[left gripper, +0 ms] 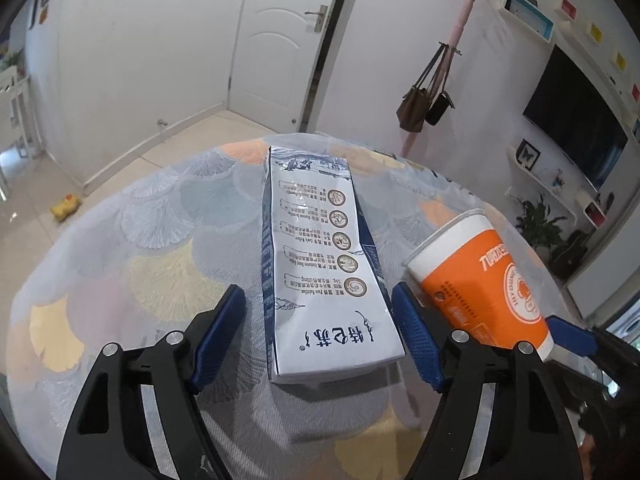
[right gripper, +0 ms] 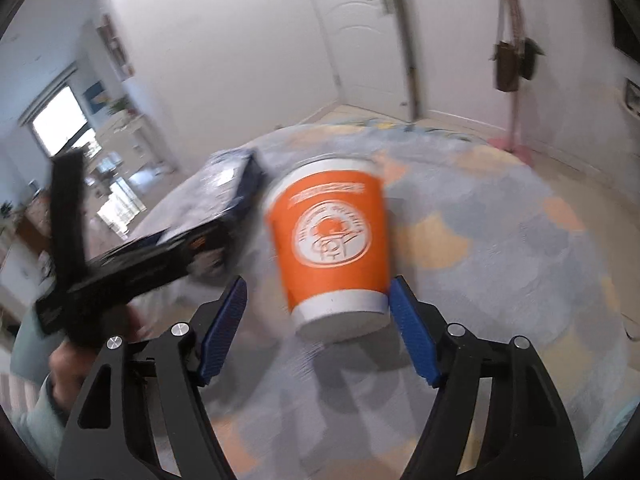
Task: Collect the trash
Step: 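Grasp the white milk carton with the left tool while the right tool grasps the orange soymilk cup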
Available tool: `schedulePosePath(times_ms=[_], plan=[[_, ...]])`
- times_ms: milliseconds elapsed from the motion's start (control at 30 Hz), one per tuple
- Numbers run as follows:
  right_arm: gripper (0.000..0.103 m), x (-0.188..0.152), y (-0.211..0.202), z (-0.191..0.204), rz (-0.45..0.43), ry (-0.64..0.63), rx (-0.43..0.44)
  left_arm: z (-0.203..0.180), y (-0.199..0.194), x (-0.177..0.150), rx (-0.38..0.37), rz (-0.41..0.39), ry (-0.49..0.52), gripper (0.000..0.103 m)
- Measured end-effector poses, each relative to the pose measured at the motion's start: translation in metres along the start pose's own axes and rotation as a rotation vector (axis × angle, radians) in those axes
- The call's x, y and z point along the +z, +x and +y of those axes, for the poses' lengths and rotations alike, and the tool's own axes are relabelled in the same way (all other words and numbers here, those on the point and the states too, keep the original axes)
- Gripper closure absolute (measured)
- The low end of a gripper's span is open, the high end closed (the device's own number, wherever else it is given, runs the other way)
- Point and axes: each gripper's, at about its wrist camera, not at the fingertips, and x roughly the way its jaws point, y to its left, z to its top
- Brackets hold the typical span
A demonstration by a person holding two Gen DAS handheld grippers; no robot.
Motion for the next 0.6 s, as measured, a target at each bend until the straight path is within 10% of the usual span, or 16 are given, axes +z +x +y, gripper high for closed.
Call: schedulePosePath(times_ms=[433, 600], plan=[[0.024, 0.01, 0.042, -0.012, 0.037, 0.091, -0.085, 0.0, 0.002, -0.001, -0.032, 0.016, 0.013, 0.014], [0.038, 0.006, 0.042, -0.012, 0.023, 0.094, -0.073, -0.004, 0.003, -0.003, -0.009, 0.016, 0.022, 0.013]])
